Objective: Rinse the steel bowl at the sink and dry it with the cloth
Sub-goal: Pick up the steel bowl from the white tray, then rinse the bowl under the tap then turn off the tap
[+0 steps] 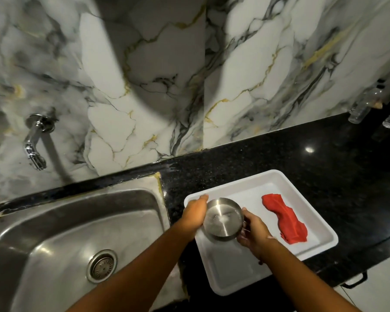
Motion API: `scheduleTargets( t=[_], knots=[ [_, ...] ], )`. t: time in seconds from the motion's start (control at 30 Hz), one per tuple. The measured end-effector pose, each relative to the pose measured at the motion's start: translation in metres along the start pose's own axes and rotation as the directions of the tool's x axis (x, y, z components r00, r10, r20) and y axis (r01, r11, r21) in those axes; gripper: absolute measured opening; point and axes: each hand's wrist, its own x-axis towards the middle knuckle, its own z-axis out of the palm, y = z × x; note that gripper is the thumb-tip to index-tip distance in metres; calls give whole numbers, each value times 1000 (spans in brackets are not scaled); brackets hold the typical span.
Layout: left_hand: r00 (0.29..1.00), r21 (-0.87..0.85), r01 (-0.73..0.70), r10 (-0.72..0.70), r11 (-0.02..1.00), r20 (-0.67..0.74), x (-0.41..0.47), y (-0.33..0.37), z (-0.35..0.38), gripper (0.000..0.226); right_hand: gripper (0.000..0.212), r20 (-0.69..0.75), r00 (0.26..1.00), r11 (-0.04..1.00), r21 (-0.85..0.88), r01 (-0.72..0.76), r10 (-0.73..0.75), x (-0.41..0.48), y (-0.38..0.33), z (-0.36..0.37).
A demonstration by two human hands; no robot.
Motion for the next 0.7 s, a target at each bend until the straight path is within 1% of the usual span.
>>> scheduleTargets(
  t=[0.07,0.13,0.2,0.23,0.3,0.33,0.4,0.43,0.5,0.57,0.63,0.67,0.7],
  knots=[
    [998,16,-59,60,998,-8,-8,11,-22,56,33,114,993,990,139,-6,-10,-14,-3,18],
    [996,29,-86,86,996,4,-18,22,-48,52,40,198,979,973,230,-6,-40,-26,-2,38],
    [996,26,-82,81,996,40,-27,26,-75,63,48,302,952,957,289,-38,-53,-38,2,63],
    [995,29,-81,79,996,57,-31,27,-89,69,51,344,938,945,319,-77,-40,-44,5,77],
    [994,59,-98,95,993,59,-42,27,-114,73,55,423,906,907,379,-182,5,-52,13,106],
    [992,91,-125,122,988,32,-45,25,-127,71,55,458,889,895,383,-228,31,-55,18,121],
    [982,192,-180,188,965,-29,-50,23,-155,54,51,494,866,887,359,-289,82,-61,29,149],
    [979,218,-182,197,959,-50,-51,22,-171,49,50,519,848,880,351,-321,102,-61,35,163],
    [979,206,-180,195,962,-53,-51,19,-200,42,51,595,792,841,354,-410,136,-62,44,187],
    [981,150,-184,192,971,-41,-50,15,-231,37,51,650,742,806,343,-482,166,-59,53,213],
    [986,108,-159,163,981,-26,-45,11,-261,39,54,663,725,809,315,-497,187,-51,62,238],
    [987,111,-148,154,983,-40,-41,8,-279,38,55,660,724,819,295,-493,198,-46,65,252],
    [983,135,-148,161,980,-90,-35,4,-298,36,54,656,724,827,275,-490,212,-41,69,266]
  ],
)
